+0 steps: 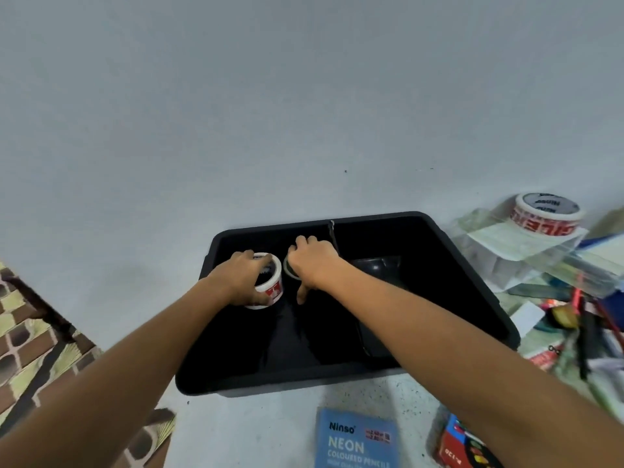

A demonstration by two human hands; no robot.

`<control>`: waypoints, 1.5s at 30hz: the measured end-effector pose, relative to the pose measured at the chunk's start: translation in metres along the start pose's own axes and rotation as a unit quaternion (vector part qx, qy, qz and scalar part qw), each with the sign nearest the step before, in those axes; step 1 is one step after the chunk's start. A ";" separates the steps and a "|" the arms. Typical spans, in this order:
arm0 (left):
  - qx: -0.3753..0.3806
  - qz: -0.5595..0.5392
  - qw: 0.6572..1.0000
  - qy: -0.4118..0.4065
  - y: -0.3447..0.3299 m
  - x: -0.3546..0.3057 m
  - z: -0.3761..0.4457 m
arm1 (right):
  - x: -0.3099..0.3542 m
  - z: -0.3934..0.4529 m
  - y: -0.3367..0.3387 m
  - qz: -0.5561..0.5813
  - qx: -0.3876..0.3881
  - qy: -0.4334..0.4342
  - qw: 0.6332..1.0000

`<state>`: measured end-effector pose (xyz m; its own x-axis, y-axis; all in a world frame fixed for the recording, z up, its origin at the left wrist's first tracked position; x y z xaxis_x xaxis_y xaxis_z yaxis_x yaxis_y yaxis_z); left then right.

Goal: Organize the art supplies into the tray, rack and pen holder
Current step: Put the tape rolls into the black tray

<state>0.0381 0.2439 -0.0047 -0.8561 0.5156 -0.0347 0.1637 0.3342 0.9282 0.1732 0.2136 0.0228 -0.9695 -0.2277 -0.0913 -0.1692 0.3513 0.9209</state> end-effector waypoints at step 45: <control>-0.142 -0.080 0.984 -0.076 0.124 -0.496 0.141 | -0.588 -0.377 -0.125 0.234 -0.204 -0.270 0.912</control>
<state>0.5517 0.1407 0.0756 -0.7729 0.5938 -0.2237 -0.1297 0.1972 0.9717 0.8311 -0.0387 0.1040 -0.8835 0.3791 0.2750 0.2578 -0.0966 0.9614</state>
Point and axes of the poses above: each hand's wrist, its own z-axis towards the middle knuckle, its own y-axis out of the back of the hand, x = y × z, the point moved 4 cm from there along z, towards the middle knuckle, and after that the axes turned 13 degrees about x, right-handed, at the moved point
